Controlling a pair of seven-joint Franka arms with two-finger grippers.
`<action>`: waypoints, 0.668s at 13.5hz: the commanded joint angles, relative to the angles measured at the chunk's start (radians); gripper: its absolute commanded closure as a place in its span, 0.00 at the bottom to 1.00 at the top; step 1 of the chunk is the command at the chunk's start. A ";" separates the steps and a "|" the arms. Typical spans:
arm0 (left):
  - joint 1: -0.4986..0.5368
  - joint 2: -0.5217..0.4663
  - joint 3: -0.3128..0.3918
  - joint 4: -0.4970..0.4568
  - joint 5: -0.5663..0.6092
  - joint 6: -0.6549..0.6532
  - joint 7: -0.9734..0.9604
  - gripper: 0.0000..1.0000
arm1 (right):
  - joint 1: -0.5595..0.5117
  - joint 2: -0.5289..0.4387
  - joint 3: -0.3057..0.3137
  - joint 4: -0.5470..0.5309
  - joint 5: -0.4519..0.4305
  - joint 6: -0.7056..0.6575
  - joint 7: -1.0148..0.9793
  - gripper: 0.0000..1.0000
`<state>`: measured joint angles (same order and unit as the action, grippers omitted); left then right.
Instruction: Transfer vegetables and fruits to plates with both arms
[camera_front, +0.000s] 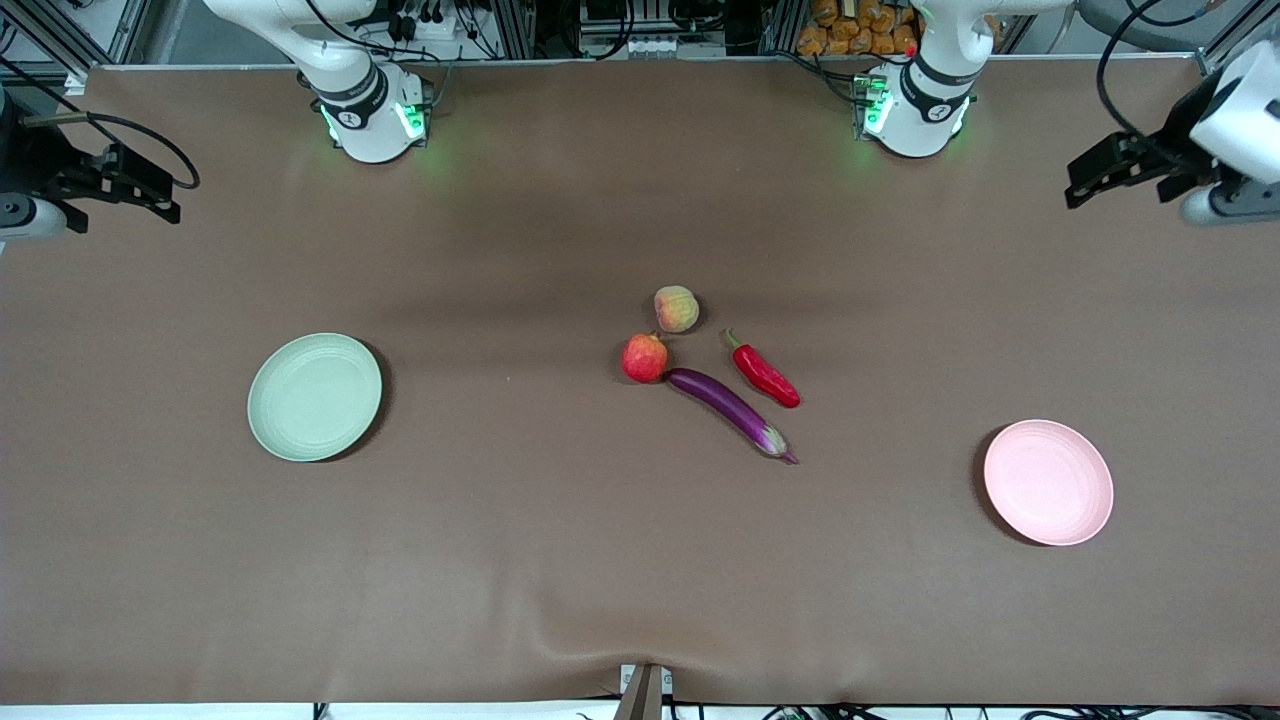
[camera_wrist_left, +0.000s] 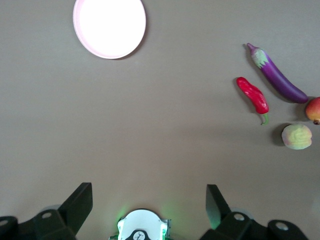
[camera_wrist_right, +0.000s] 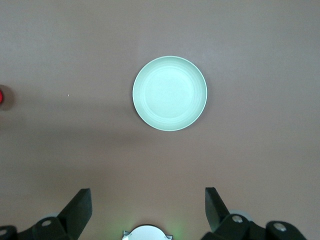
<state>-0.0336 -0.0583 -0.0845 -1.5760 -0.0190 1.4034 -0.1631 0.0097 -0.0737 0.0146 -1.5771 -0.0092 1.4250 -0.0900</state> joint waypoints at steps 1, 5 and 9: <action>-0.015 0.055 -0.046 -0.004 -0.015 0.076 -0.045 0.00 | -0.008 -0.009 0.005 -0.001 0.011 -0.007 0.007 0.00; -0.017 0.115 -0.139 -0.099 -0.015 0.276 -0.176 0.00 | 0.001 -0.012 0.011 -0.003 0.012 -0.014 0.019 0.00; -0.019 0.170 -0.211 -0.266 -0.015 0.558 -0.245 0.00 | 0.001 -0.012 0.011 -0.004 0.012 -0.026 0.019 0.00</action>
<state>-0.0569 0.1039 -0.2676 -1.7540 -0.0230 1.8437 -0.3616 0.0120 -0.0737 0.0221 -1.5776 -0.0089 1.4111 -0.0857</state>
